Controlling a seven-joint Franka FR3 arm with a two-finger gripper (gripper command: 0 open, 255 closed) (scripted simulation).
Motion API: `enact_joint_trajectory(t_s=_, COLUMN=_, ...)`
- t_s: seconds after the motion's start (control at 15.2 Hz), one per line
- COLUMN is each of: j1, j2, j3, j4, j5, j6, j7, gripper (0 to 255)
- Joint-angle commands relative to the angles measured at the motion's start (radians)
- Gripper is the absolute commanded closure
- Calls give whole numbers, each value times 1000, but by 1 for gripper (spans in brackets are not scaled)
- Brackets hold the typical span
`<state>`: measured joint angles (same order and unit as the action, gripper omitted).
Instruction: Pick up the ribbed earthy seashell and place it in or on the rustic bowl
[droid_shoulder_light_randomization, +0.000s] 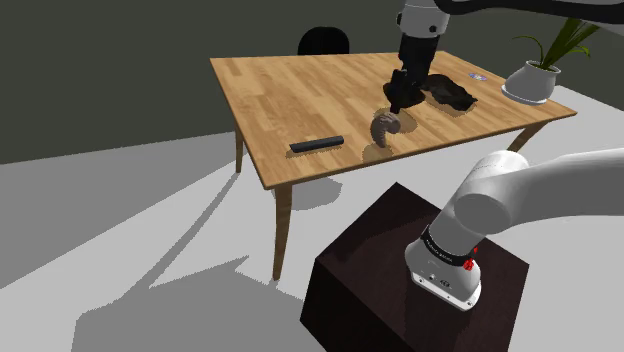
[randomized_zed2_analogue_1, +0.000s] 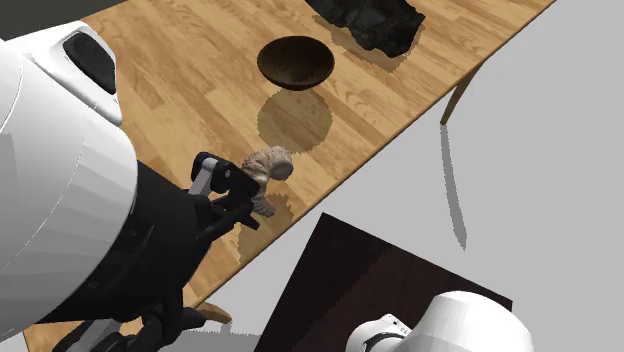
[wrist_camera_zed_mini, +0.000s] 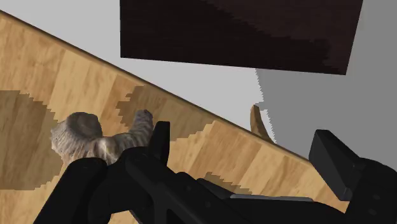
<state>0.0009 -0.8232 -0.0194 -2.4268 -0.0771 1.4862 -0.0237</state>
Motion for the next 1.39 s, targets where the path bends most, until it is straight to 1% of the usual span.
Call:
enact_joint_trajectory(t_s=0.0, j1=0, j2=0, j3=0, j4=0, j5=0, j6=0, j7=0, gripper=0)
enact_joint_trajectory(t_s=0.46, j1=-187, j2=134, j3=21, j4=-73, j5=44, j6=286, j7=415, gripper=0)
enact_joint_trajectory(t_s=0.99, j1=-402, j2=263, j3=30, j4=-151, j5=59, j6=592, j7=870, gripper=0)
enact_joint_trajectory(t_s=1.32, j1=-409, j2=291, j3=30, j4=-190, j5=58, j6=663, j7=883, gripper=0)
